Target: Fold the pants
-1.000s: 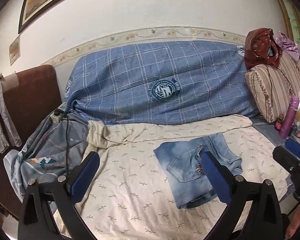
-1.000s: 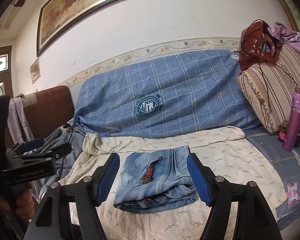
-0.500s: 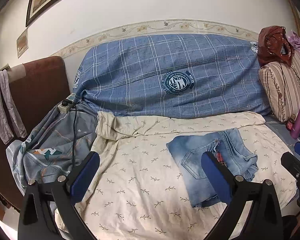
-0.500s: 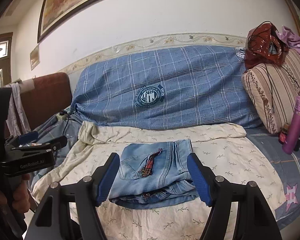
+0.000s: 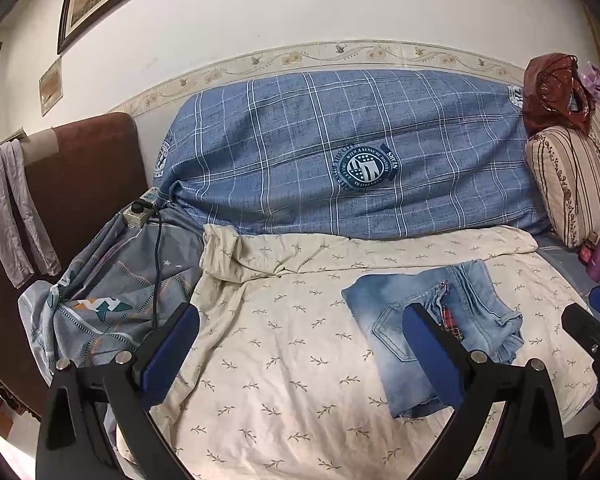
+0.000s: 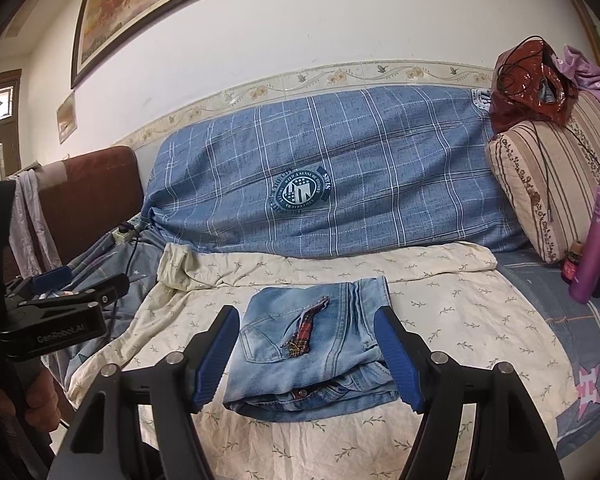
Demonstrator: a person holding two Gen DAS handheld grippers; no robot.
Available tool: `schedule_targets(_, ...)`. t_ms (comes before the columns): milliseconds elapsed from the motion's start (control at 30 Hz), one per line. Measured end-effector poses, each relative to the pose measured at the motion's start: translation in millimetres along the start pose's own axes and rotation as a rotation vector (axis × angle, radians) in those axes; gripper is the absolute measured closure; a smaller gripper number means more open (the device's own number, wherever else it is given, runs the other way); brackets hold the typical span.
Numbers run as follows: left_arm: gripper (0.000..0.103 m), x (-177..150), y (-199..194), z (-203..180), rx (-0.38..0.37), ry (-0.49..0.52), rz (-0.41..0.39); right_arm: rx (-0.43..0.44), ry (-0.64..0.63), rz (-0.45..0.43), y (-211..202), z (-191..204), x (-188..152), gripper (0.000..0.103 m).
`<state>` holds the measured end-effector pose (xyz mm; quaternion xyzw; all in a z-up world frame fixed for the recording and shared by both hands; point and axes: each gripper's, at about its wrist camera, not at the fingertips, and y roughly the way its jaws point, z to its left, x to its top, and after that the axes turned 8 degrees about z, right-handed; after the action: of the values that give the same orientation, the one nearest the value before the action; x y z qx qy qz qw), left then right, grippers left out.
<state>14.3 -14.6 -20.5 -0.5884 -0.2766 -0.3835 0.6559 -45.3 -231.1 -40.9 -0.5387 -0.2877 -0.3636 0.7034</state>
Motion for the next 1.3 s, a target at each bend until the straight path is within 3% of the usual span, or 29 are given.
schedule_targets(1300, 0.002, -4.6, 3.2, -1.7, 0.002, 0.001, 0.017, -0.005, 0.0, 0.022, 5.9, 1.4, -5.7, 0.03)
